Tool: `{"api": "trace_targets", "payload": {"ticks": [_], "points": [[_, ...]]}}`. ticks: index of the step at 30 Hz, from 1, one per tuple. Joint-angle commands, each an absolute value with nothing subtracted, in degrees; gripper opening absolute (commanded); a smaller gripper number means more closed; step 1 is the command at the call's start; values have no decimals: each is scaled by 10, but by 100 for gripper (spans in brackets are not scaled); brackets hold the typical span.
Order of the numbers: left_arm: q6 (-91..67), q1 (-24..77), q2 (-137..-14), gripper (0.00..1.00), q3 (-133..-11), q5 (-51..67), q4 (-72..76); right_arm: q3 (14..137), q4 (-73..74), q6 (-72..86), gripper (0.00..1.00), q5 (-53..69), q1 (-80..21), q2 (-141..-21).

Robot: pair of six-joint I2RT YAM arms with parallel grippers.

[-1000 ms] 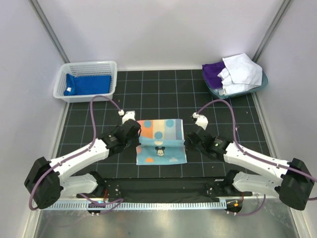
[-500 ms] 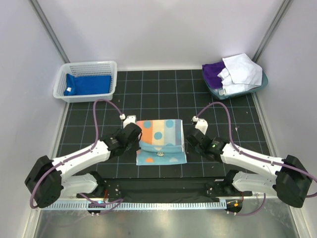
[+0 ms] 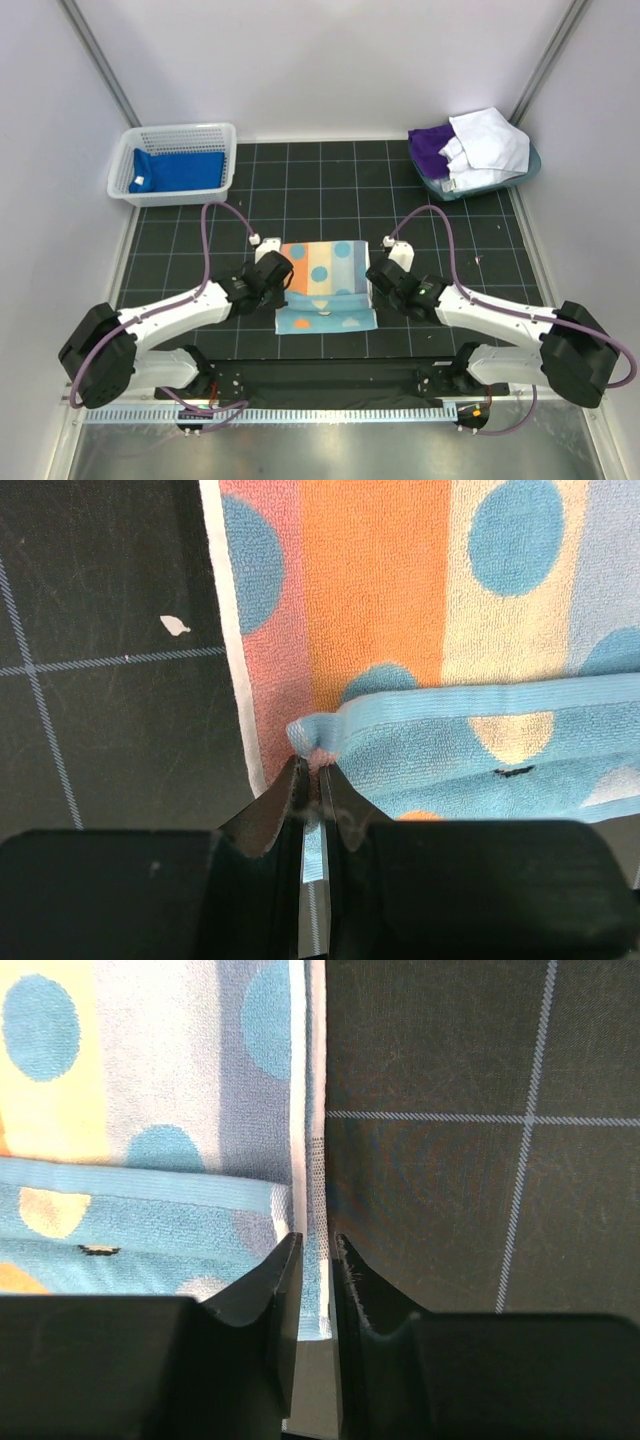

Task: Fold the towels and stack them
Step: Fold the towel

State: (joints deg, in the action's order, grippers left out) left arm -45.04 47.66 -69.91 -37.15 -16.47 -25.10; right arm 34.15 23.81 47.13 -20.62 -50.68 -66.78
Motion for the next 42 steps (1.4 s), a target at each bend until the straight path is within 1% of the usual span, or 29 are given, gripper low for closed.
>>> {"api": "trace_targets", "payload": {"ticks": [1,5,11,24,27,29,30,33,36,42], "points": [[-460,483,-704,13,-372,-163,-232,360,206,472,26,-210,-509,-678],[-459,486,-708,13,-374,-161,-232,360,203,473,31,-211,-512,-678],[-458,487,-712,13,-375,-161,-232,355,185,472,33,-202,-512,-683],[-459,489,-713,14,-375,-161,-233,350,142,475,33,-189,-512,-726],[-459,488,-712,14,-375,-163,-234,351,143,475,28,-192,-512,-724],[-458,489,-713,14,-376,-163,-236,352,144,474,20,-193,-512,-722],[-458,488,-711,14,-377,-163,-236,353,147,474,14,-194,-512,-722],[-456,489,-704,14,-383,-163,-242,358,156,472,6,-196,-512,-717],[-456,488,-692,14,-392,-162,-250,367,173,468,3,-203,-512,-705],[-454,489,-667,14,-412,-157,-276,395,220,459,2,-225,-513,-659]]}}
